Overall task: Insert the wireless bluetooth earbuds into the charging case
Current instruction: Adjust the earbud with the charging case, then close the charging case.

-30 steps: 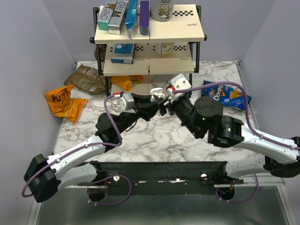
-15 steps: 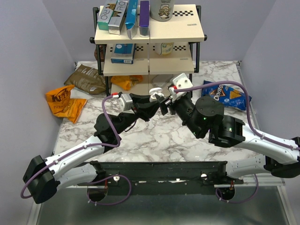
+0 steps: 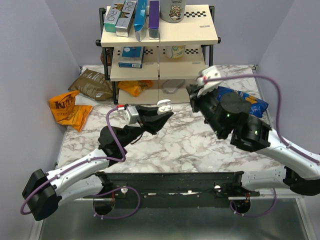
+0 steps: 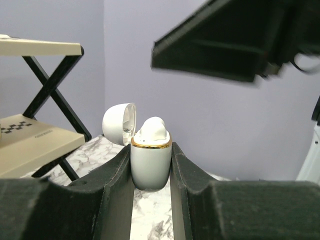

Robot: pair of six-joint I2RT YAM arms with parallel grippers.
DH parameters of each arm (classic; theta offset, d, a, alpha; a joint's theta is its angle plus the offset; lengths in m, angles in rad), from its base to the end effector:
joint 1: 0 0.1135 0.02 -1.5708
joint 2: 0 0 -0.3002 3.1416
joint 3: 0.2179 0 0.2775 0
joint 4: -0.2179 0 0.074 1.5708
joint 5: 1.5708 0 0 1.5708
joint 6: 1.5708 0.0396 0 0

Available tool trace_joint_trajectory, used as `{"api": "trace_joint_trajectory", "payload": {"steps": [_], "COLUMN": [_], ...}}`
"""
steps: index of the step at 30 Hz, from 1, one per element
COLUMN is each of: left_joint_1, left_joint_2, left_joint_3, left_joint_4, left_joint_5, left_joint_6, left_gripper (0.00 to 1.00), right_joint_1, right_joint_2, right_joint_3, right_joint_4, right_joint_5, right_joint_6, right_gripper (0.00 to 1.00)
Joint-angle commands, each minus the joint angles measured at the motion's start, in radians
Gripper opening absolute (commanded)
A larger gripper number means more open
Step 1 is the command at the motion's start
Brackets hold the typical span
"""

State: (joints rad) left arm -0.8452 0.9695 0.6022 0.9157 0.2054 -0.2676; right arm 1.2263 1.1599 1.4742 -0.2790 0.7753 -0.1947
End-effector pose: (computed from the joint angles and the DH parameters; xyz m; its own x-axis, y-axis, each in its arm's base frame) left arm 0.1405 -0.1706 0.3785 0.1094 -0.5135 -0.8511 0.9092 0.3978 -0.1231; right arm 0.1076 0.2179 0.5331 0.0960 -0.1415 -0.9853 -0.4255 0.8890 -0.1691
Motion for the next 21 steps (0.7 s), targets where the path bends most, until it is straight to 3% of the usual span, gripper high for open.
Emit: {"api": "trace_joint_trajectory", "payload": {"steps": [1,2,9,12,21], "left_joint_1": [0.009,0.018,0.057,0.066,0.067], "left_joint_2": [-0.075,-0.081,-0.054,-0.041,-0.031], "left_joint_3": [-0.108,-0.114,-0.075,-0.055,-0.025], "left_joint_4": [0.136,0.141,0.118,0.098,0.074], "left_joint_5": [0.165,0.242,0.468,0.497,0.482], "left_joint_6": [-0.013,-0.022,-0.091,-0.084,-0.053], "left_gripper": [0.0,0.0,0.0,0.0,0.0], "right_joint_1": [-0.137,-0.163,-0.179,-0.179,-0.182], "right_joint_2": [-0.006,-0.003,0.09,0.124,0.141], "right_joint_3": [0.127,0.133,0.218,0.216,0.199], "right_joint_4": [-0.185,-0.221,-0.38,-0.414,-0.434], "right_joint_5": [-0.134,-0.215,-0.551,-0.651,-0.742], "right_joint_6": [0.184,0.193,0.256,0.279,0.299], "right_gripper": [0.05,0.01,0.01,0.01,0.01]}}
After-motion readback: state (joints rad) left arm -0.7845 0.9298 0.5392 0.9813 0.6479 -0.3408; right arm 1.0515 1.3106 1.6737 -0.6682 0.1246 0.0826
